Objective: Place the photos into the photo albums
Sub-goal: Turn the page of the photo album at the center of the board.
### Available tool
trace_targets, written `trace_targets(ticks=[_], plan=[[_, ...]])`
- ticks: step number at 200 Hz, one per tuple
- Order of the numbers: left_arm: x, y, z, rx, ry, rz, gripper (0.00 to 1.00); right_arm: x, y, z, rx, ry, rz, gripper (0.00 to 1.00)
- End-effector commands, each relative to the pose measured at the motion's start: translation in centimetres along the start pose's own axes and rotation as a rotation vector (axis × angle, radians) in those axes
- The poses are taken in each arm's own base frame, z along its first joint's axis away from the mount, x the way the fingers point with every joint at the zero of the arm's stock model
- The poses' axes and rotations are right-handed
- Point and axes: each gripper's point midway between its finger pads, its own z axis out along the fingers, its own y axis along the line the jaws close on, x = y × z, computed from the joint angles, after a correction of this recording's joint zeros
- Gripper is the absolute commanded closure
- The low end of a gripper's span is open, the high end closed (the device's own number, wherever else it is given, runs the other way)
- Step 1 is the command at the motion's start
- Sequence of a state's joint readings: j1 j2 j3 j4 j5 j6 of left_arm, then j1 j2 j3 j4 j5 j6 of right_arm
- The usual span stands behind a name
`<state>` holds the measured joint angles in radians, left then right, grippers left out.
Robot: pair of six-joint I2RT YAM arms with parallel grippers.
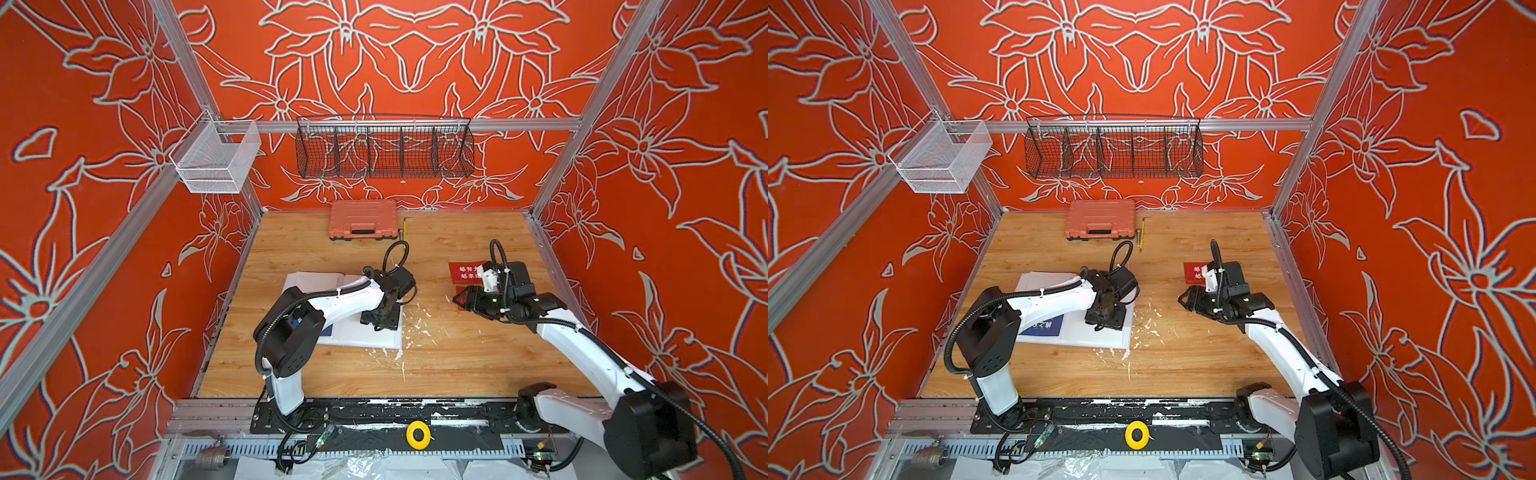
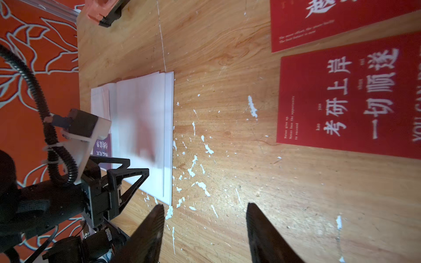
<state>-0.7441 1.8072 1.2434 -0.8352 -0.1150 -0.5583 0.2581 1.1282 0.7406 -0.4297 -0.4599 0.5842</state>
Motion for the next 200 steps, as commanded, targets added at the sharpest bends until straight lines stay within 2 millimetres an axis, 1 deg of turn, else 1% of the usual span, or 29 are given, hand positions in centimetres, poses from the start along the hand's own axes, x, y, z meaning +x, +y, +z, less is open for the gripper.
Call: trace_targets(ticks=[1,26,56,96,125,169,200], plan=[[0.3,-0.1,-0.4,0.003,-0.014,-0.001,0.35,-0.4,0.9,0.6,-0.010,-0.019,-0.002,0.41],[0.5,-0.9,0.0,0.027,-0.003,-0.004,0.35,0.1,2.2,1.3,-0.025,0.000,-0.029,0.41],[1.1,-1.7,0.7,0.043,0.013,-0.002,0.35,0.6,2.5,2.2,-0.012,0.018,-0.036,0.40],[1.9,-1.1,1.8,0.008,0.042,-0.006,0.36,0.6,2.5,2.4,-0.010,0.016,-0.033,0.41],[2.1,-1.0,1.8,0.014,0.034,-0.009,0.39,0.6,2.6,2.5,-0.009,0.019,-0.037,0.41],[2.3,-1.6,2.8,0.022,0.063,0.002,0.39,0.7,2.6,2.8,-0.008,0.025,-0.035,0.41],[2.5,-1.2,3.2,0.000,0.072,0.007,0.44,0.8,2.6,2.9,-0.007,0.026,-0.033,0.41]])
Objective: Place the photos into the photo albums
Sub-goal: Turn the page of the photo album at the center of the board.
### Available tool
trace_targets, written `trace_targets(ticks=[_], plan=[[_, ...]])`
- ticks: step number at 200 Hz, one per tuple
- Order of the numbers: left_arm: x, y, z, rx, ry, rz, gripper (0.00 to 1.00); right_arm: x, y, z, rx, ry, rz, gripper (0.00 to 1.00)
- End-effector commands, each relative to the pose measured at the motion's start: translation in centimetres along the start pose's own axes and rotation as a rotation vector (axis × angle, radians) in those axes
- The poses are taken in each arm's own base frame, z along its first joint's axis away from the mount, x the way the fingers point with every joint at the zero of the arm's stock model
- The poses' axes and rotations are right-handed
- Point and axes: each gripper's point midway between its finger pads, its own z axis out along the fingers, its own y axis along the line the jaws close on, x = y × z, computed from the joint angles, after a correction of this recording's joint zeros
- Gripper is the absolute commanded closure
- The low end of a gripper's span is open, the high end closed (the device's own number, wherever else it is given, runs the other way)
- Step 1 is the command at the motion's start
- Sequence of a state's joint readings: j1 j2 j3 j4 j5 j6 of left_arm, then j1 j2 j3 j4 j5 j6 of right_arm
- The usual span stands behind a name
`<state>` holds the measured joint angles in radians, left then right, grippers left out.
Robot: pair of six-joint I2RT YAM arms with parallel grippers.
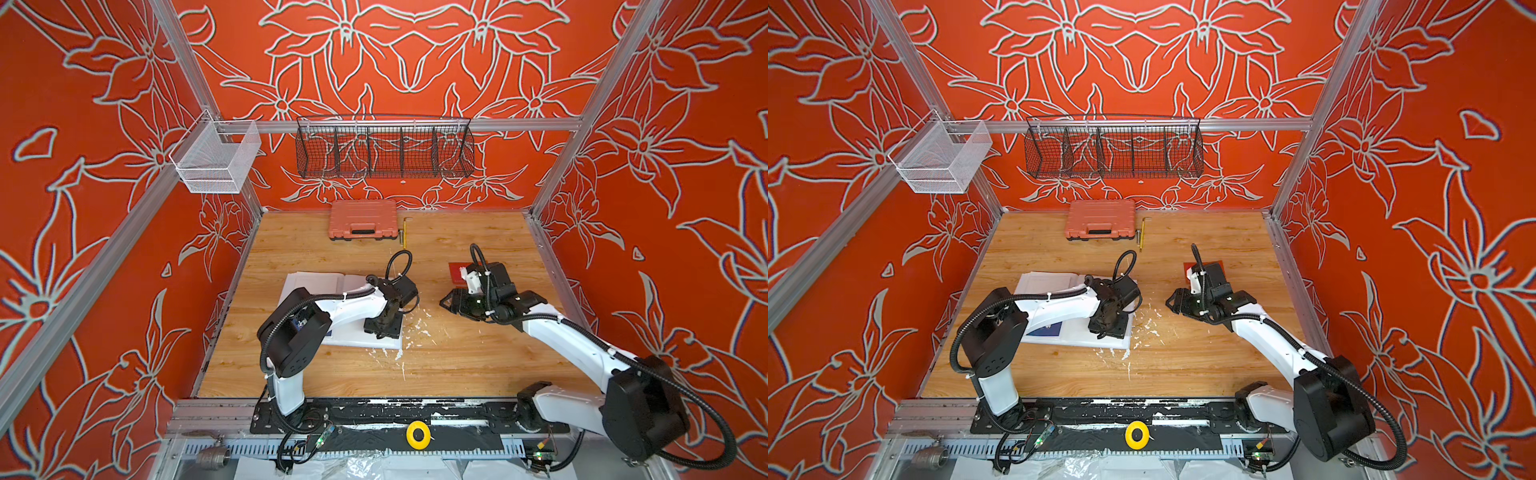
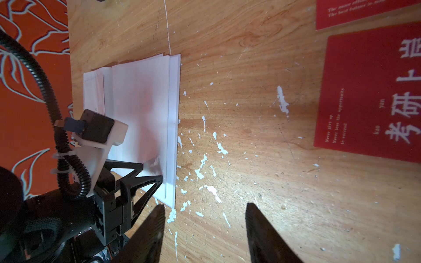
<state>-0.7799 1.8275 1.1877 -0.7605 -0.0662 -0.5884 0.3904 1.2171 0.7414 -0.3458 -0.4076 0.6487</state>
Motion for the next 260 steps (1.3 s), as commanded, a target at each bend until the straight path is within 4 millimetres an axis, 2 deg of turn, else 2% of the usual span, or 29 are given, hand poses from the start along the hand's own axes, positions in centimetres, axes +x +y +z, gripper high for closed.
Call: trace_targets(ticks=[1,30,52,64,158,189,225,253,260], plan=[[0.9,0.5,1.5,-0.042,0.042,0.000,0.45,-0.8,0.8,-0.1,-0.007,-0.027,-0.004,0.41],[1.0,0.6,1.5,-0.043,0.042,0.002,0.54,-0.9,0.9,0.1,-0.008,-0.023,-0.004,0.42],[0.7,0.8,1.0,-0.047,0.012,-0.003,0.67,-0.9,1.1,0.2,-0.008,-0.021,-0.004,0.42],[0.5,1.1,0.8,-0.055,-0.002,-0.004,0.71,-1.0,1.2,0.1,-0.010,-0.024,-0.007,0.42],[-0.4,3.3,-2.2,-0.148,-0.085,0.004,0.84,-0.9,2.6,0.8,-0.032,-0.008,-0.031,0.42],[-0.6,4.8,-3.4,-0.210,-0.113,0.006,0.89,-0.4,4.7,1.8,-0.087,0.018,-0.053,0.42],[-0.7,6.2,-3.5,-0.206,-0.108,-0.023,0.90,1.2,8.2,4.7,-0.180,0.092,-0.070,0.42],[-0.6,5.0,-3.7,-0.117,-0.124,-0.020,0.79,2.8,11.4,7.2,-0.269,0.166,-0.075,0.40],[-0.6,4.5,-3.7,-0.086,-0.126,-0.020,0.76,3.1,11.7,7.9,-0.263,0.178,-0.076,0.40]])
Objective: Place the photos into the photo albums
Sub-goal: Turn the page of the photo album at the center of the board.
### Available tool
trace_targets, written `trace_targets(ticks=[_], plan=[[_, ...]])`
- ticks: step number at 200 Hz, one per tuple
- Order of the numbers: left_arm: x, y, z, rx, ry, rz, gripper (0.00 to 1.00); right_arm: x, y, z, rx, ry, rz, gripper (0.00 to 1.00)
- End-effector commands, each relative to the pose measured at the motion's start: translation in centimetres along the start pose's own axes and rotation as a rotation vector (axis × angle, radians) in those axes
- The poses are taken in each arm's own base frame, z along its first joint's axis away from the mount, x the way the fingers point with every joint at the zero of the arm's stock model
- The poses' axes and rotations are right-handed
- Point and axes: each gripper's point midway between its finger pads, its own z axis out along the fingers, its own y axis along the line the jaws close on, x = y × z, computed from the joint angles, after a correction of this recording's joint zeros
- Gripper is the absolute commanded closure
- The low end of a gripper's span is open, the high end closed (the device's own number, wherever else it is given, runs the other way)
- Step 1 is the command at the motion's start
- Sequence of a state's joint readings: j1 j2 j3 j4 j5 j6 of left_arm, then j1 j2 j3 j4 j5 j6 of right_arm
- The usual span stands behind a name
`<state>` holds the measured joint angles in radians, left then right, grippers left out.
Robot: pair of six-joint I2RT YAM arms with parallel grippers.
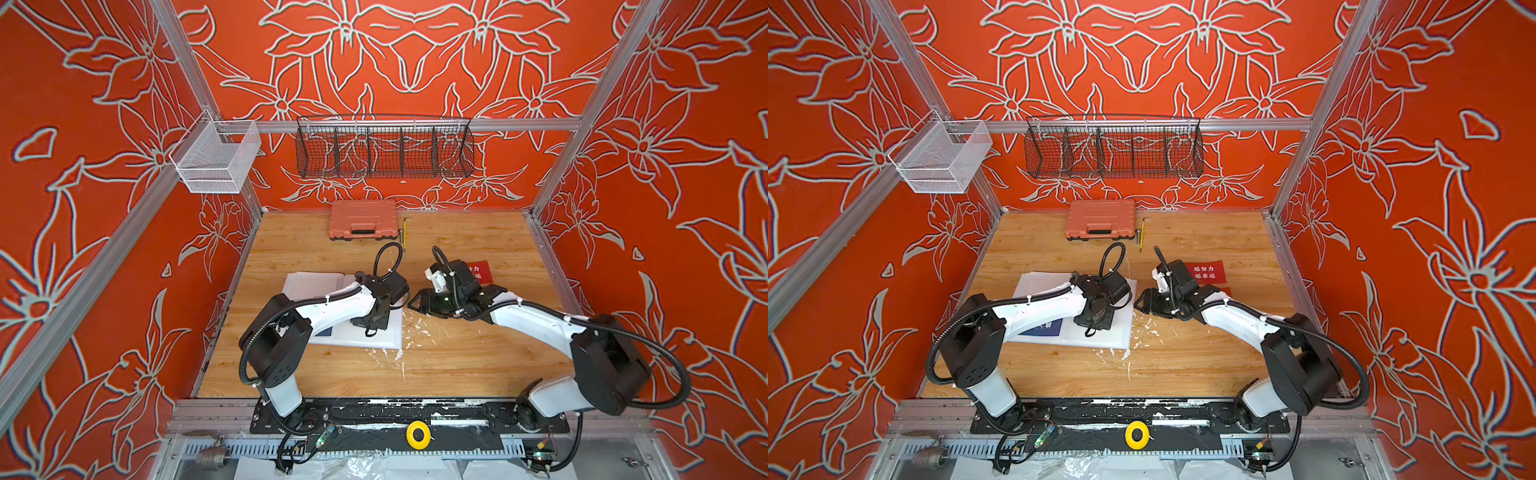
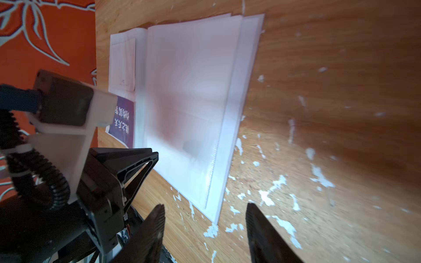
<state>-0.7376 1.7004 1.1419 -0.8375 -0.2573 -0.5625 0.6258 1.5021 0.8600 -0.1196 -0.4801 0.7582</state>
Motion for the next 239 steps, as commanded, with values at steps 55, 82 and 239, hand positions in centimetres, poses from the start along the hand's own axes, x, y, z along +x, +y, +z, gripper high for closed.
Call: trace_targets(ticks=[55,82,239], plan=[[0.9,-4.1,-0.4,0.229,0.007,0.005,0.40,-1.3,0.6,2.9,0.063,-0.011,0.027,0.39],[1.2,-4.9,0.4,0.203,0.024,0.035,0.38,-2.1,-1.3,1.9,0.132,-0.046,0.053,0.39],[2.8,-5.2,3.4,0.149,0.086,0.067,0.62,-2.8,-0.7,1.6,0.081,-0.036,0.055,0.42]])
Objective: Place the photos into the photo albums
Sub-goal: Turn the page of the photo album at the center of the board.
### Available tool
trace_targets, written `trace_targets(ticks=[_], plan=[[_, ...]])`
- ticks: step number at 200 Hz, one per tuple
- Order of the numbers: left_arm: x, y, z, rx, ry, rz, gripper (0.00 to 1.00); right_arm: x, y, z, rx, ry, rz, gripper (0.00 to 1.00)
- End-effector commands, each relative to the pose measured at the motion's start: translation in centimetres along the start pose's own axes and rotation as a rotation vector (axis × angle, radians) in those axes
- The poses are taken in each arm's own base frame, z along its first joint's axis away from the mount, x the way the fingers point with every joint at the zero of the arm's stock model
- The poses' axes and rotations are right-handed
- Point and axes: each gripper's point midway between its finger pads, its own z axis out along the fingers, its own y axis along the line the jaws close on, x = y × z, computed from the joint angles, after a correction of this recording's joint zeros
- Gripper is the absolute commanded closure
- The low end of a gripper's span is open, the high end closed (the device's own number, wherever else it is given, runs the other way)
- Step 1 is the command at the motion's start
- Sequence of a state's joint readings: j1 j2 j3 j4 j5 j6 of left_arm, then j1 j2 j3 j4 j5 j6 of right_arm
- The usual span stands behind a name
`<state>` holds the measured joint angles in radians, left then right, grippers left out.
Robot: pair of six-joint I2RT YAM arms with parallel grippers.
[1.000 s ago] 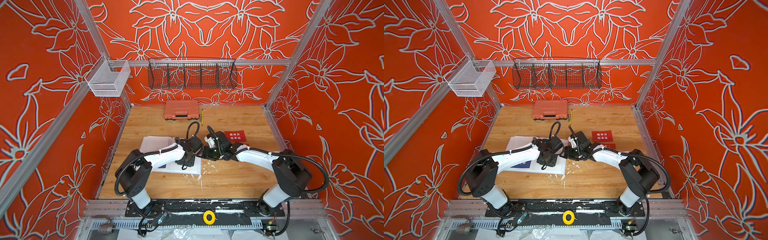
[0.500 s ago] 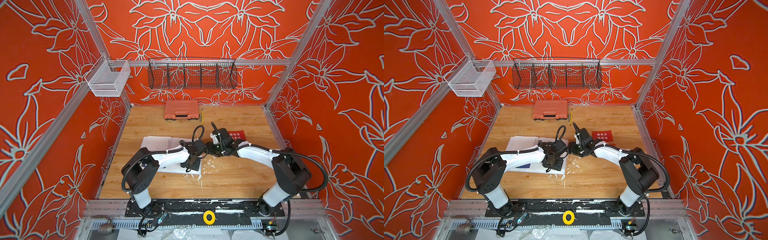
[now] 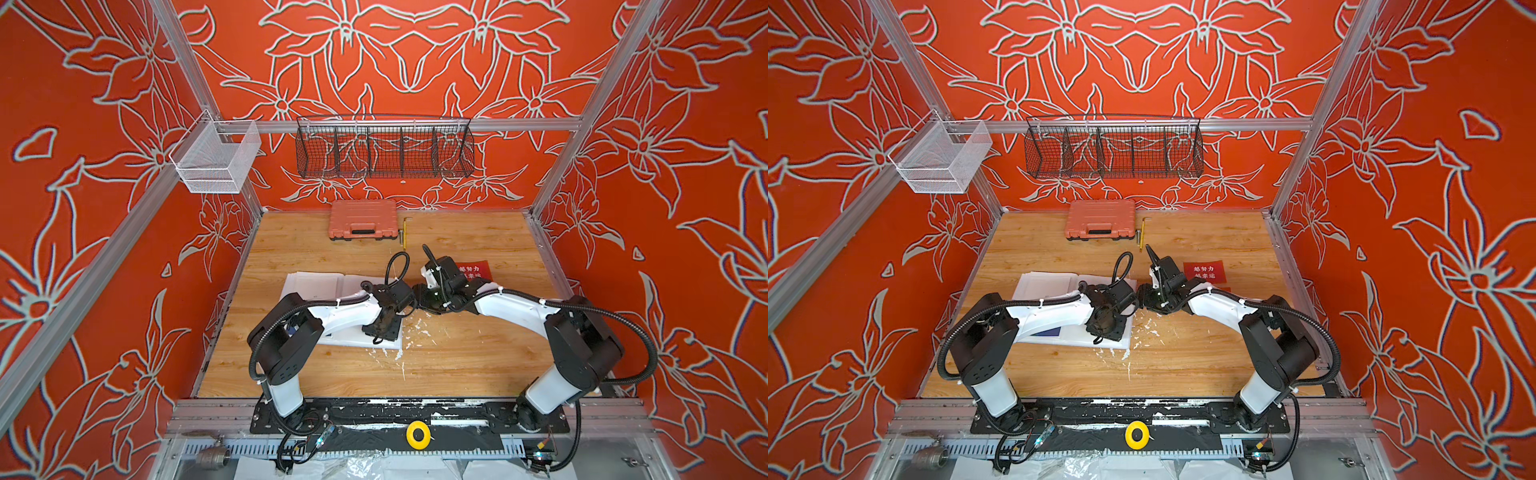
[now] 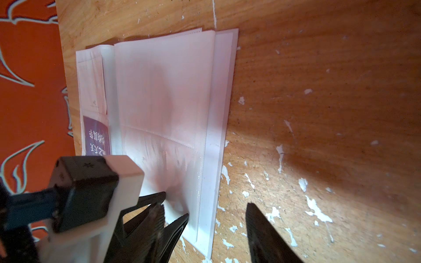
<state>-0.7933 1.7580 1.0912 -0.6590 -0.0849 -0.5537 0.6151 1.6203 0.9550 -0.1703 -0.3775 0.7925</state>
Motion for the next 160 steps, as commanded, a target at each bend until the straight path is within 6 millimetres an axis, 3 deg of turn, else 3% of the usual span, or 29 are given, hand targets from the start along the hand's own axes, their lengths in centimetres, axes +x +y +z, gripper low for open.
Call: trace_targets(ticks=[1,74,82,98,116,160], plan=[[1.2,0.6,1.4,-0.042,0.048,0.010,0.62,-0.4,1.5,-0.3,-0.045,-0.004,-0.014,0.42],[1.5,1.6,1.5,-0.083,0.058,0.012,0.71,0.3,3.4,0.6,-0.098,0.027,-0.041,0.44],[1.4,1.3,1.4,-0.069,0.052,0.014,0.67,0.3,3.3,0.6,-0.098,0.028,-0.040,0.44],[1.0,0.5,0.7,-0.016,0.030,0.011,0.47,0.5,3.2,0.7,-0.094,0.030,-0.040,0.44],[0.4,-0.2,-0.3,0.022,0.002,0.007,0.38,0.5,3.1,0.8,-0.092,0.031,-0.038,0.44],[0.2,-0.1,-0.4,0.003,0.008,0.006,0.34,0.6,2.8,0.8,-0.085,0.031,-0.037,0.44]])
